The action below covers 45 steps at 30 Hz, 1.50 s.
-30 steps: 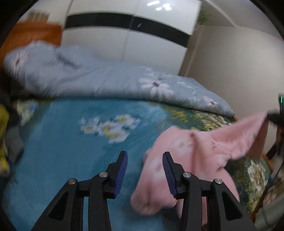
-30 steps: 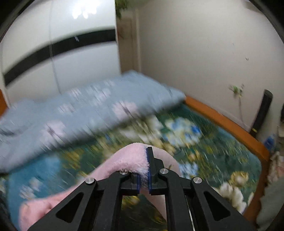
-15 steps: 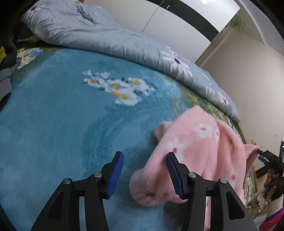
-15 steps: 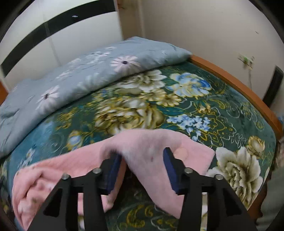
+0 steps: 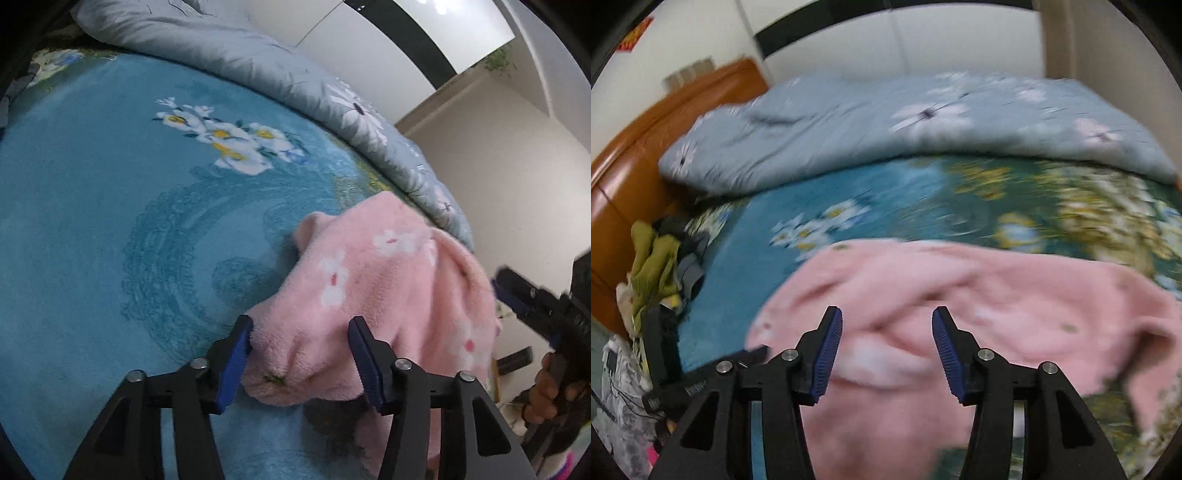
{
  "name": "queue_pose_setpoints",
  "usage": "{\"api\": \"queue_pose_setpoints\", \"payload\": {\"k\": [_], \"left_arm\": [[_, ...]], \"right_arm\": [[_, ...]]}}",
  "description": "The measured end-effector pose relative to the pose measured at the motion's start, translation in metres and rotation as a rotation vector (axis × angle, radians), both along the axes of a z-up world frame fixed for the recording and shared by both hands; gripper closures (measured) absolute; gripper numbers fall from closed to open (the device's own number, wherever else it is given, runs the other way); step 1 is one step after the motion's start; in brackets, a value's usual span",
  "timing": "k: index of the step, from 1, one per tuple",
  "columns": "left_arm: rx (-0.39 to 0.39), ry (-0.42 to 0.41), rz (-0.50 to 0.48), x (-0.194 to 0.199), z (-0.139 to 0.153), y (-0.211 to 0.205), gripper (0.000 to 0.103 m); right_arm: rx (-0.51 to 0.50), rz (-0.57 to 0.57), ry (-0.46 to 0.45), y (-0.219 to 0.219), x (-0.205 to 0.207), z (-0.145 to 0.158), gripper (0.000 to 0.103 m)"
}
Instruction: Fold clothes
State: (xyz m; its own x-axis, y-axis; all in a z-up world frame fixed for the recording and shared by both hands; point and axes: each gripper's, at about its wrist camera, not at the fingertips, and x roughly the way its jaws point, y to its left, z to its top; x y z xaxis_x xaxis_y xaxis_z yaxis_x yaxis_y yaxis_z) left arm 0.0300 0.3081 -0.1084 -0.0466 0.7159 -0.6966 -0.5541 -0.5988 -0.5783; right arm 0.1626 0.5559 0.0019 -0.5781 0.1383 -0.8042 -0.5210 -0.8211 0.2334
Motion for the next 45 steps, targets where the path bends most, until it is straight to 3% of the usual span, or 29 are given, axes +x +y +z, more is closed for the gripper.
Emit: {"api": "queue_pose_setpoints", "payload": {"k": [4,5,7,8,11,15,18,21,23,27,29,31,32,34,41,45], "left_arm": [[-0.036,0.076,0.006,-0.002,0.002,0.001,0.082],[-0.036,0.084,0.007,-0.003,0.002,0.001,0.084],[-0.035,0.100,0.009,-0.006,0.003,0.001,0.088],[-0.035,0.111,0.012,-0.007,0.004,0.001,0.089],[-0.014,0.192,0.078,-0.014,0.017,-0.005,0.092],[0.047,0.318,0.237,-0.041,0.052,-0.029,0.094],[0.101,0.317,0.310,-0.070,0.069,-0.043,0.095],[0.142,0.318,0.346,-0.091,0.077,-0.050,0.095],[0.128,0.328,0.351,-0.094,0.072,-0.046,0.095],[0.014,0.266,0.289,-0.099,0.033,-0.023,0.095],[-0.007,0.204,0.272,-0.102,0.021,-0.023,0.094],[0.001,0.146,0.263,-0.103,0.018,-0.030,0.086],[0.007,0.122,0.259,-0.104,0.018,-0.035,0.081],[0.021,0.095,0.259,-0.097,0.022,-0.047,0.059],[0.047,0.040,0.218,-0.039,0.033,-0.076,0.045],[0.171,-0.189,0.085,-0.006,0.015,-0.064,0.040]], "right_arm": [[-0.052,-0.034,-0.053,-0.005,-0.019,-0.020,0.053],[-0.079,-0.051,-0.041,-0.001,-0.015,-0.021,0.069],[-0.133,-0.087,-0.015,0.006,-0.007,-0.022,0.093],[-0.130,-0.096,0.001,0.008,0.000,-0.017,0.096],[-0.051,-0.113,0.057,0.007,0.026,0.011,0.098],[0.096,-0.182,0.155,0.013,0.081,0.070,0.099],[0.168,-0.247,0.205,0.020,0.121,0.103,0.099],[0.159,-0.276,0.234,0.026,0.154,0.112,0.099],[0.130,-0.265,0.192,0.022,0.163,0.096,0.099],[0.043,-0.249,0.059,0.012,0.159,0.036,0.099],[-0.045,-0.254,0.048,0.013,0.158,0.011,0.099],[-0.086,-0.248,0.078,0.013,0.155,0.007,0.099],[-0.092,-0.239,0.096,0.011,0.151,0.010,0.099],[-0.083,-0.211,0.133,0.005,0.144,0.026,0.099],[-0.010,-0.124,0.221,-0.018,0.113,0.085,0.099],[-0.005,-0.105,0.245,-0.028,0.099,0.101,0.099]]}}
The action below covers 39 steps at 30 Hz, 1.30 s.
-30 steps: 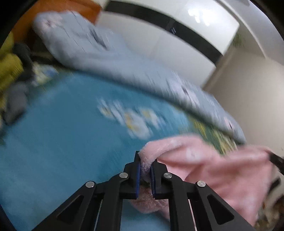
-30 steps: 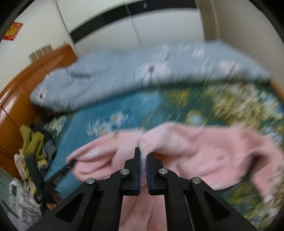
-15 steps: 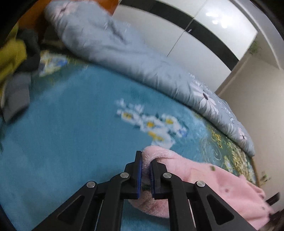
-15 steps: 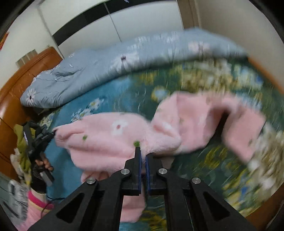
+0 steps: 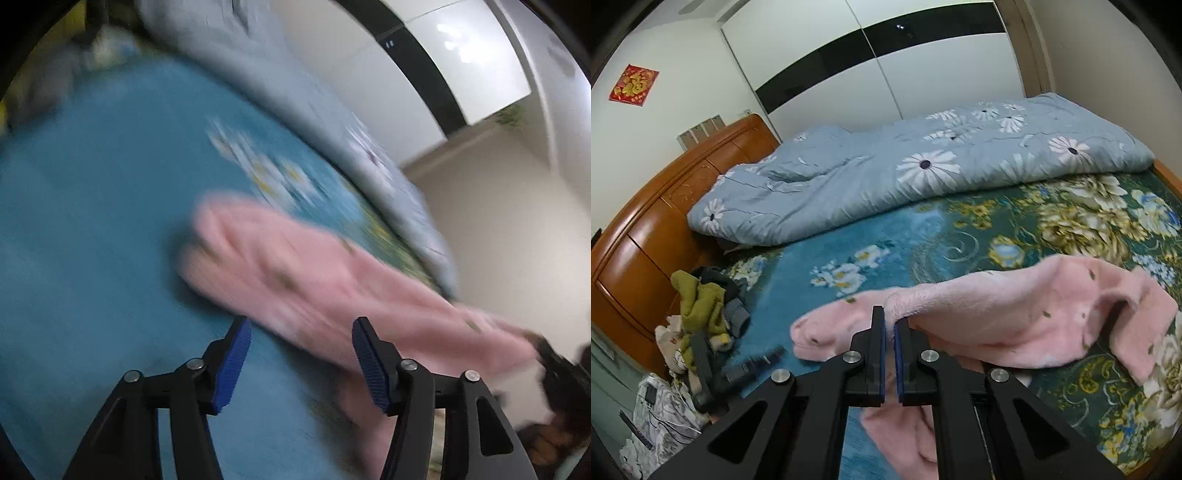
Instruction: Fold clothes
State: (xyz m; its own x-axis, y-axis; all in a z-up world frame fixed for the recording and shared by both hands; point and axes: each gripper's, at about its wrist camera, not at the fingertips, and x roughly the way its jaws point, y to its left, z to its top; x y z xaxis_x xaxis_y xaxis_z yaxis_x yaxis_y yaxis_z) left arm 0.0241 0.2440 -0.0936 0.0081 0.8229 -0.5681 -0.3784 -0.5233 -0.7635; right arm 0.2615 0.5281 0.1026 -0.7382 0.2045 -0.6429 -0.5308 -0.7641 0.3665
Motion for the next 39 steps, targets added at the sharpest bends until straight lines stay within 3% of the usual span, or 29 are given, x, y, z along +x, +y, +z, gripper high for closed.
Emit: {"api": "queue_pose_setpoints", "payload": {"k": [3,6,10,14,18,20,22,24,30,35,39], "left_arm": [[0.045,-0.118,-0.122,0.022,-0.018,0.029,0.040],[0.065,-0.172,-0.153,0.035,-0.031,0.053,0.039],[0.222,-0.319,-0.135,0.037,-0.046,0.070,0.037],[0.292,-0.313,-0.115,0.042,-0.049,0.081,0.037],[0.478,-0.373,-0.129,0.046,-0.046,0.083,0.039],[0.515,-0.340,-0.130,0.045,-0.038,0.081,0.042],[0.527,-0.304,-0.125,0.043,-0.031,0.078,0.063],[0.529,-0.274,-0.117,0.041,-0.025,0.073,0.071],[0.519,-0.152,-0.035,0.023,0.006,0.037,0.081],[0.505,0.055,0.090,-0.012,0.061,-0.026,0.082],[0.381,0.277,0.149,-0.025,0.102,-0.078,0.082]], "right_arm": [[0.001,0.014,0.017,-0.006,-0.006,0.008,0.099],[0.002,0.019,0.033,-0.009,-0.006,0.016,0.099],[0.000,0.019,0.042,-0.011,-0.001,0.019,0.099],[-0.013,0.013,0.045,-0.009,0.005,0.019,0.099],[-0.018,0.010,0.043,-0.009,0.012,0.019,0.099],[-0.017,0.008,0.043,-0.009,0.015,0.020,0.099],[-0.011,0.005,0.043,-0.009,0.019,0.022,0.099],[-0.012,0.004,0.043,-0.010,0.020,0.023,0.099],[-0.024,0.021,0.040,-0.016,0.020,0.019,0.099],[-0.066,0.125,0.050,-0.034,0.009,0.008,0.099],[-0.094,0.287,0.059,-0.071,-0.017,-0.010,0.099]]}}
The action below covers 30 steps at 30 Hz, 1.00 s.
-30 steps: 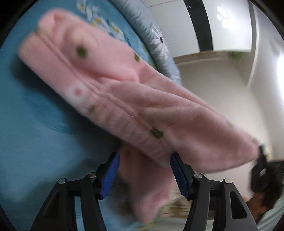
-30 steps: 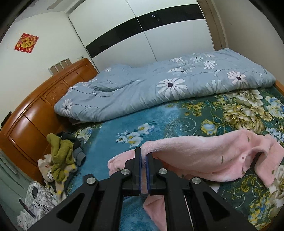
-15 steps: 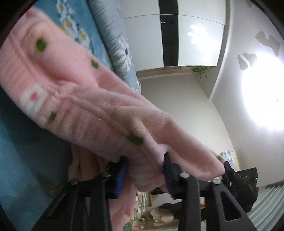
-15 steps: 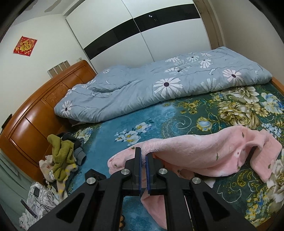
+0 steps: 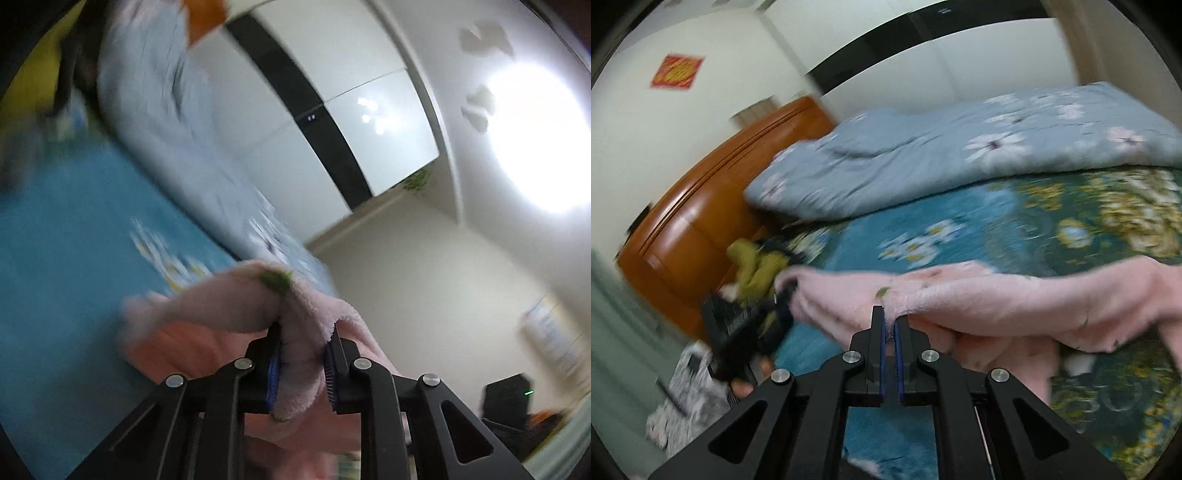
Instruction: Fold clothes
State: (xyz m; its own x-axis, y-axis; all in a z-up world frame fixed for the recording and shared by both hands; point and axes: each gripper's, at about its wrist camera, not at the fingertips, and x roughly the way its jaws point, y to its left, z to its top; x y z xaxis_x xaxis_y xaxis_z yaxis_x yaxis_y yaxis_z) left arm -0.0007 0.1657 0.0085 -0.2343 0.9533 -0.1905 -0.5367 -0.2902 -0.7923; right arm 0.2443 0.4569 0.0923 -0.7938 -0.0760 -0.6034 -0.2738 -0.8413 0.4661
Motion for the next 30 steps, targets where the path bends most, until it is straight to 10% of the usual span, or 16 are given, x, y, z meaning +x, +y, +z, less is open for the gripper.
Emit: {"api": "queue_pose_setpoints", "payload": {"k": [3,9,17,21,30], "left_arm": [[-0.122,0.086,0.062,-0.003,0.008,-0.036,0.081],[-0.406,-0.023,0.050,-0.006,-0.058,-0.056,0.080],[-0.539,-0.082,-0.001,-0.002,-0.092,-0.048,0.071],[-0.526,-0.086,0.021,0.001,-0.088,-0.058,0.052],[-0.520,-0.163,-0.015,-0.007,-0.115,-0.041,0.045]], "right_arm": [[0.002,0.098,-0.020,-0.030,-0.016,-0.022,0.099],[-0.059,0.181,-0.159,-0.060,-0.038,-0.102,0.099],[-0.197,0.084,-0.227,-0.023,-0.009,-0.157,0.096],[-0.209,-0.036,-0.137,0.017,0.042,-0.142,0.064],[-0.330,-0.740,-0.081,0.177,0.196,-0.183,0.062]]}}
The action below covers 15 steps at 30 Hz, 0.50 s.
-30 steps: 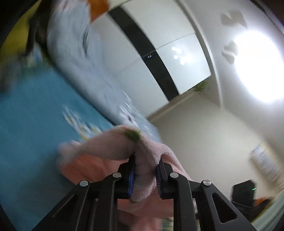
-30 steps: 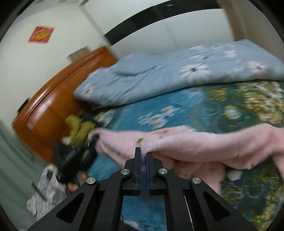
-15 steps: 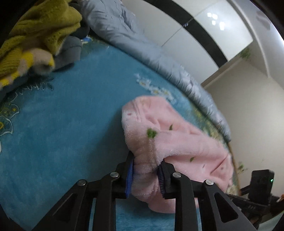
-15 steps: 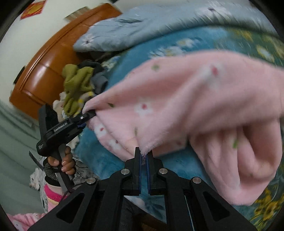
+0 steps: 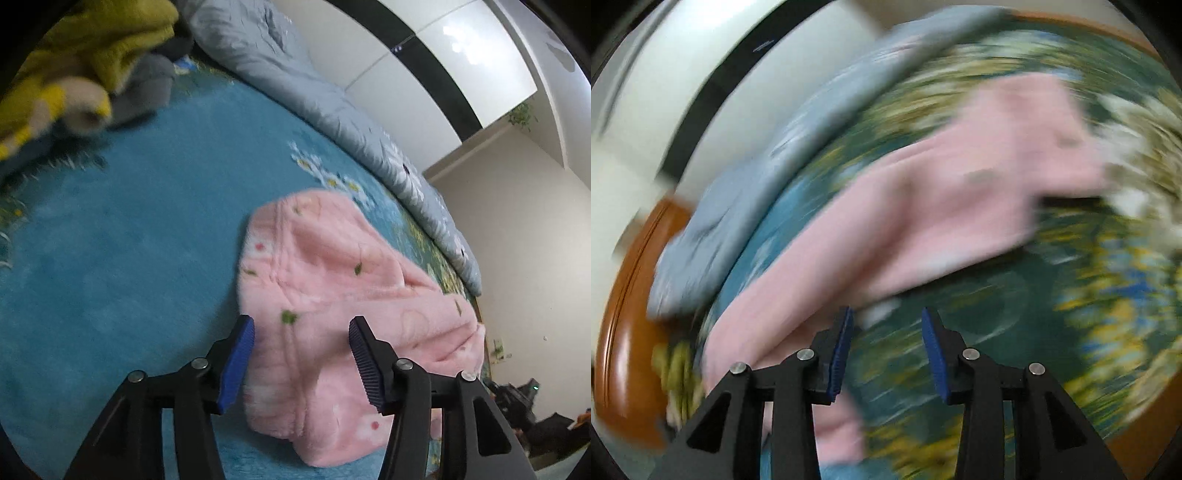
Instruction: Fold clothes
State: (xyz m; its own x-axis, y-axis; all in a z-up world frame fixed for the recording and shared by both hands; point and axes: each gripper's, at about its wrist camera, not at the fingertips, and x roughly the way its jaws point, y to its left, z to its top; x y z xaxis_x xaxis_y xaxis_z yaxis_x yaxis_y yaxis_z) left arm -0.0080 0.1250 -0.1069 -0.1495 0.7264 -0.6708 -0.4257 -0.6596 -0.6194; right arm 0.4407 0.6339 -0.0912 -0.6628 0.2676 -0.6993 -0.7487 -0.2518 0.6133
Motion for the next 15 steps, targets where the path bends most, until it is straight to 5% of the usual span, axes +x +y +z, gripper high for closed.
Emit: {"api": "queue_pose_setpoints", "payload": {"k": [4,11,15], "left_arm": [[-0.083,-0.001,0.002,-0.001,-0.009,0.013,0.044],[-0.138,0.002,-0.015,0.001,-0.017,0.017,0.038],[-0.134,-0.039,-0.044,0.002,-0.027,0.026,0.038]], "right_arm": [[-0.066,-0.057,0.106,0.030,0.002,-0.012,0.062],[0.010,-0.304,-0.041,0.071,0.024,-0.004,0.062],[-0.059,-0.274,-0.032,0.091,0.021,-0.021,0.062]]}}
